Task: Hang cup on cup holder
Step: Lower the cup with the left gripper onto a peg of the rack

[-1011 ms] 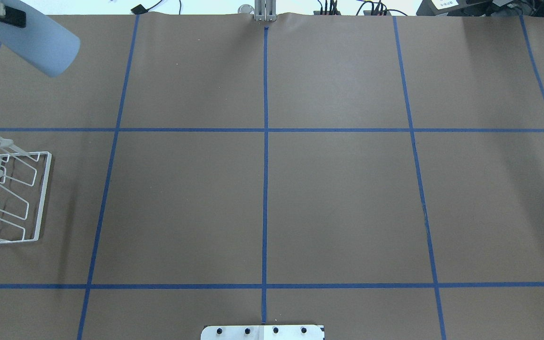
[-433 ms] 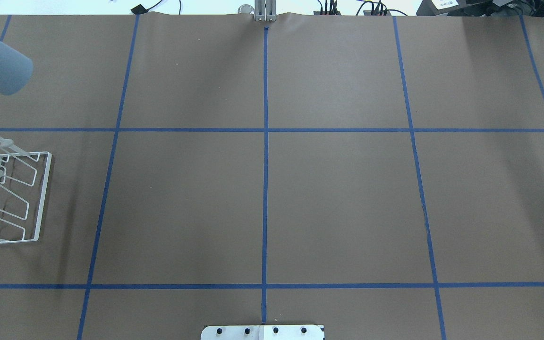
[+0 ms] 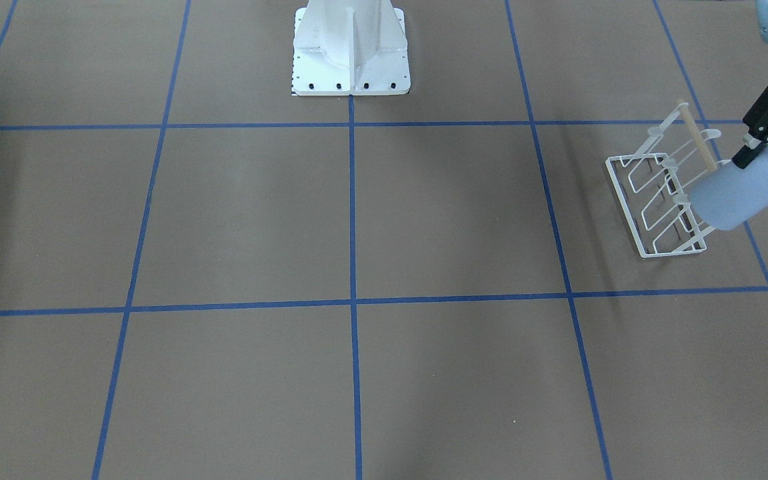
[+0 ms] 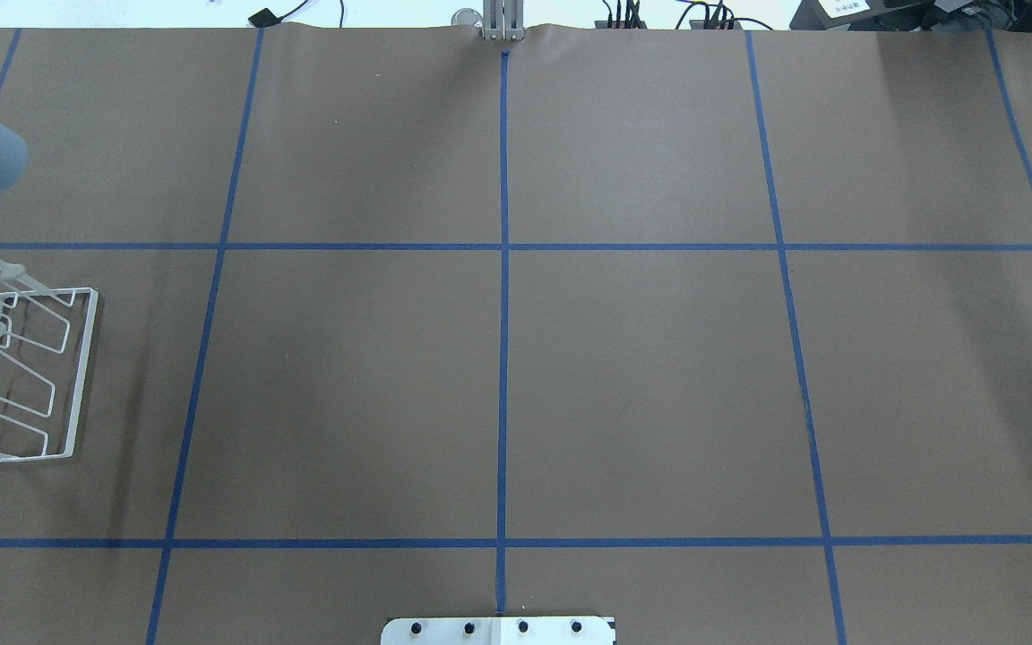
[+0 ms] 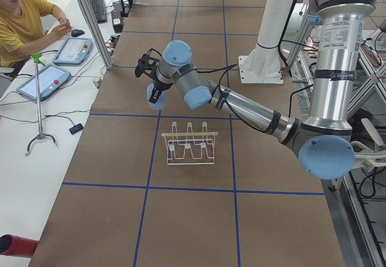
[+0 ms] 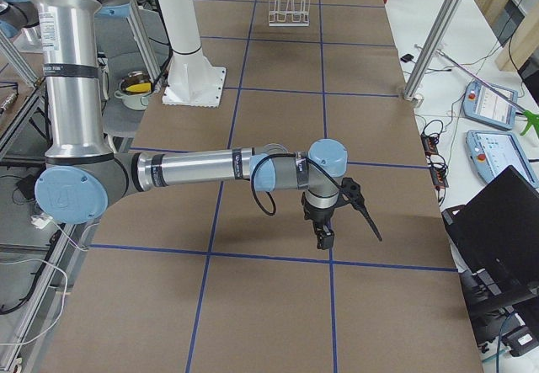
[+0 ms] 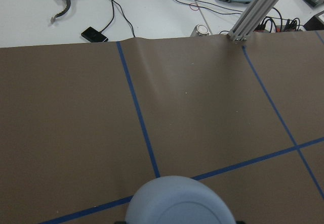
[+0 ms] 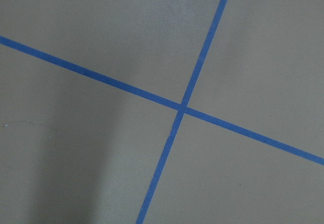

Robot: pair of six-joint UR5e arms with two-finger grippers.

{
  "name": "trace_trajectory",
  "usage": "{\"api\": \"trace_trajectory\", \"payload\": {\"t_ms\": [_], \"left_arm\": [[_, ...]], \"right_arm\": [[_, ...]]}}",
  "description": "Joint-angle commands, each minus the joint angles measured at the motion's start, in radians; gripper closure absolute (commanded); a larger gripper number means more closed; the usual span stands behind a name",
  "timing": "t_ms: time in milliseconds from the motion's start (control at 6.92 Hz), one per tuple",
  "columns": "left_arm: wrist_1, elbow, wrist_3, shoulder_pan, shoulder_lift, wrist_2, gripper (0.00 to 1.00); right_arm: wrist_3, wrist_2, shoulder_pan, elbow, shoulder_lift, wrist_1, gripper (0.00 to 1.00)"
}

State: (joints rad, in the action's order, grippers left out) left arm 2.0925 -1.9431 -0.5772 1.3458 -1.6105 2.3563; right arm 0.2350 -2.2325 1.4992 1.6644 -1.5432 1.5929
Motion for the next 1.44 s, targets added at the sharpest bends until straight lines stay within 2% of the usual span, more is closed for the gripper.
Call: {"api": "trace_trajectory", "payload": {"t_ms": [0, 289, 578, 867, 1300], "left_arm": [[-0.035, -0.002, 0.020, -0.078, 0.020, -0.066, 0.81], [-0.072, -0.010, 0.078, -0.117, 0.030, -0.113, 0.80], [-0.168, -0.090, 0.115, -0.119, 0.064, -0.114, 0.81], [-0.172, -0.100, 0.122, -0.126, 0.101, -0.114, 0.80], [-0.172, -0.088, 0.120, -0.131, 0.100, -0.114, 0.80]], "right_arm": [[0.000, -0.001, -0.001, 0.000, -0.002, -0.001, 0.00], [-0.002, -0.001, -0.001, 0.000, -0.003, -0.002, 0.00], [-0.006, -0.001, -0.001, 0.000, -0.005, -0.002, 0.00], [-0.005, -0.001, -0.001, -0.002, -0.005, -0.002, 0.00], [-0.006, -0.003, -0.001, -0.008, -0.003, -0.004, 0.00]]}}
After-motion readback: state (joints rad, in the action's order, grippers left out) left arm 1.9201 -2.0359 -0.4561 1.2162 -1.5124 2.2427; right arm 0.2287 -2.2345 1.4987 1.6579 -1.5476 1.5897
